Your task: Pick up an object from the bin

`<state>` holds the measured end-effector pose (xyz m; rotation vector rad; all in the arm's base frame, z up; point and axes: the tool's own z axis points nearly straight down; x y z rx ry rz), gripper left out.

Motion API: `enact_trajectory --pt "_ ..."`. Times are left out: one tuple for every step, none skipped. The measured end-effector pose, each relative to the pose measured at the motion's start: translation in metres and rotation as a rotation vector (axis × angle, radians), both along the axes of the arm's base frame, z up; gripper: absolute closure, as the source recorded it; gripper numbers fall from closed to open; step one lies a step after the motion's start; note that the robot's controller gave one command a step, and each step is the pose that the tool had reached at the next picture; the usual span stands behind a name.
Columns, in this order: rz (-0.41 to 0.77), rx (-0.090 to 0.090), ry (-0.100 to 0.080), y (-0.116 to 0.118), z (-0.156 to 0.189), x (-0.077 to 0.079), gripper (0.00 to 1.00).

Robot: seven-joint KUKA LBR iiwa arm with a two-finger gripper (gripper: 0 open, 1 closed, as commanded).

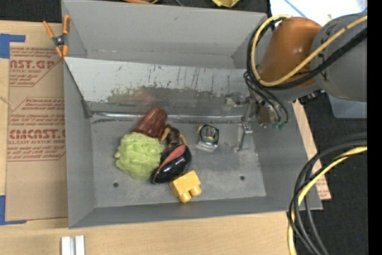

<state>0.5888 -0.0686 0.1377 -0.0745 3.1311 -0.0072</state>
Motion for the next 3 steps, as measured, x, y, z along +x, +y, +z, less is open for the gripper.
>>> enact_trajectory --pt "0.023 0.007 0.006 0.052 -0.039 0.0 0.0" --pt "-0.051 0.001 -0.006 0.025 -0.068 0.004 0.0" --pt "0.021 0.005 -0.008 0.024 -0.066 0.0 1.0"
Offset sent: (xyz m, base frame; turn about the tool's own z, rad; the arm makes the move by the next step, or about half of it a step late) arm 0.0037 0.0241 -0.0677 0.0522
